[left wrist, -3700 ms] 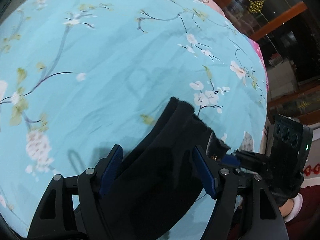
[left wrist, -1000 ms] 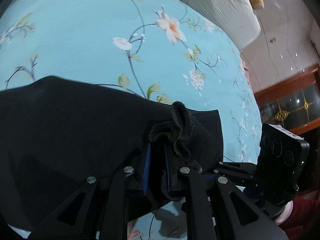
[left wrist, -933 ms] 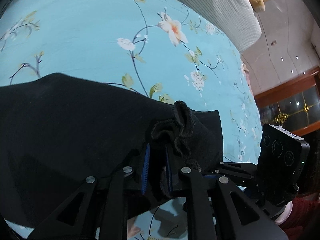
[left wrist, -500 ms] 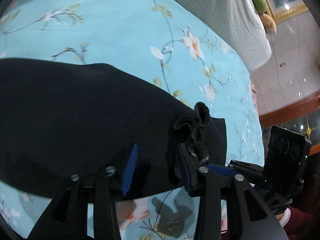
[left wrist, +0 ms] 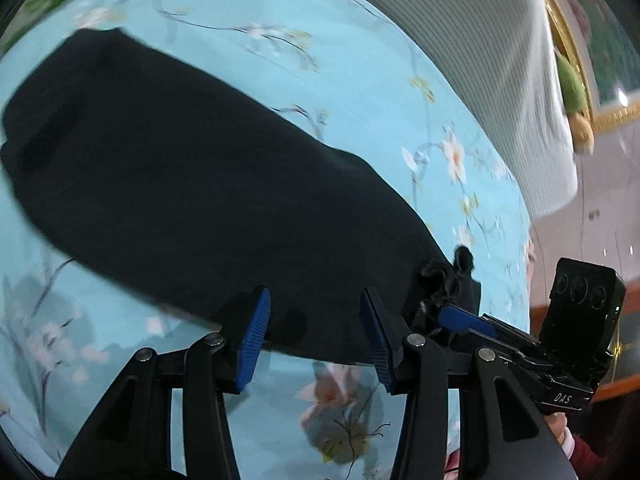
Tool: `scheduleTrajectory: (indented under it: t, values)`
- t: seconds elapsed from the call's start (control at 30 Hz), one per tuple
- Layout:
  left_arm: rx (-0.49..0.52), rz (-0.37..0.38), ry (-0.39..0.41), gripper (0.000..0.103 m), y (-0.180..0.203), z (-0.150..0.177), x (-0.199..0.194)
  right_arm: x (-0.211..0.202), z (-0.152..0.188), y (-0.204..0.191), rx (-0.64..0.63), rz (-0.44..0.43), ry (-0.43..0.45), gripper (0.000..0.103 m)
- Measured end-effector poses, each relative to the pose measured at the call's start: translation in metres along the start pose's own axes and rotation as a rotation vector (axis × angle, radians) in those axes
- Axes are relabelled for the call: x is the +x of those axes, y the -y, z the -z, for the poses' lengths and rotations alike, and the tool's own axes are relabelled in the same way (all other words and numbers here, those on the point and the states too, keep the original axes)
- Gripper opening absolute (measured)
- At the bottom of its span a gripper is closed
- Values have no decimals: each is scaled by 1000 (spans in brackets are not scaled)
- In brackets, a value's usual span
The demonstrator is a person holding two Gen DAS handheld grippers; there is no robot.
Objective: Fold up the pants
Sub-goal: 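Lower the cuffs onto the folded pants and open both grippers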
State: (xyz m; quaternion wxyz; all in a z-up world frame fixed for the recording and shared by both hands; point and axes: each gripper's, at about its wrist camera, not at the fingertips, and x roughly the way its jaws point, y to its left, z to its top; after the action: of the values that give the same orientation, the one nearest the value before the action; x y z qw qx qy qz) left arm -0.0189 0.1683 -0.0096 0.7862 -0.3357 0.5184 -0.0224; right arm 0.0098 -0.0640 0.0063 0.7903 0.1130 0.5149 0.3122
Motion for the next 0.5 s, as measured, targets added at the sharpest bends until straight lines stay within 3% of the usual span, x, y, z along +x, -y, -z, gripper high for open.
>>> scheduleTrajectory:
  t: [0.1,0.5]
  values:
    - [-61,-47,42,53,-17,-1,-14,9,-9,-9,-29,-10,-14,44]
    - [-312,-107,155,61,-93,-3,-58,46,-55,-44,-140,-45,-61,44]
